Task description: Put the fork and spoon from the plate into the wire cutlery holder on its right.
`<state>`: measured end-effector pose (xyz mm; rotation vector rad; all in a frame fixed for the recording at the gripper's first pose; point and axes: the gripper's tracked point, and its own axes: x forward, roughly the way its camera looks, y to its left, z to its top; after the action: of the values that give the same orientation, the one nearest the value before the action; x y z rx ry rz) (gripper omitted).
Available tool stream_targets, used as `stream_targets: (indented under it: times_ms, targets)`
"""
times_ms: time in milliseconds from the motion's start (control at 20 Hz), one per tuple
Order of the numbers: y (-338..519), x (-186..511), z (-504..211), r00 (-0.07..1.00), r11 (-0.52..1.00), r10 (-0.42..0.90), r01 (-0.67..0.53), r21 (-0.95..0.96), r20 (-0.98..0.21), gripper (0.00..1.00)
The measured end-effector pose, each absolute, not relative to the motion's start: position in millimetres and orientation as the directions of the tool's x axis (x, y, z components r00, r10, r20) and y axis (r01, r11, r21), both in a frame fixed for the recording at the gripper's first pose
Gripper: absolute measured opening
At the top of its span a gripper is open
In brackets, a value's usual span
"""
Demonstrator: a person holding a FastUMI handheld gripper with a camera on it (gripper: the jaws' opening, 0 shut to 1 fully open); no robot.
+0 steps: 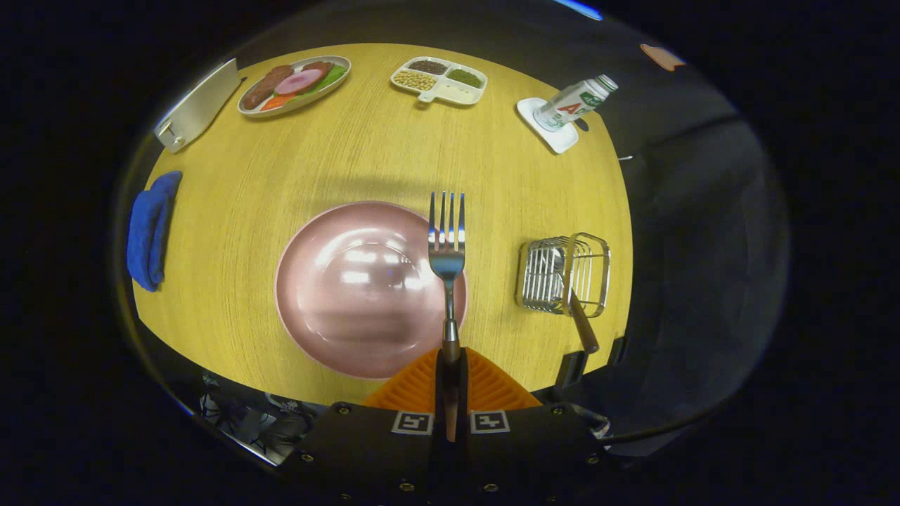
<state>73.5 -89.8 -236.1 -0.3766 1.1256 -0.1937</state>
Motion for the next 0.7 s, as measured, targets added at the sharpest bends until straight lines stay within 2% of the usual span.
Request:
stream_targets:
  times_ms: [400,700]
  targets:
    - [-167,54,-192,0.393,0.892,-0.446,0.121,-0.435,-0.805,0.05]
    - [-223,48,-188,0.329,0.865,-0.501,0.181,-0.468,-0.800,0.05]
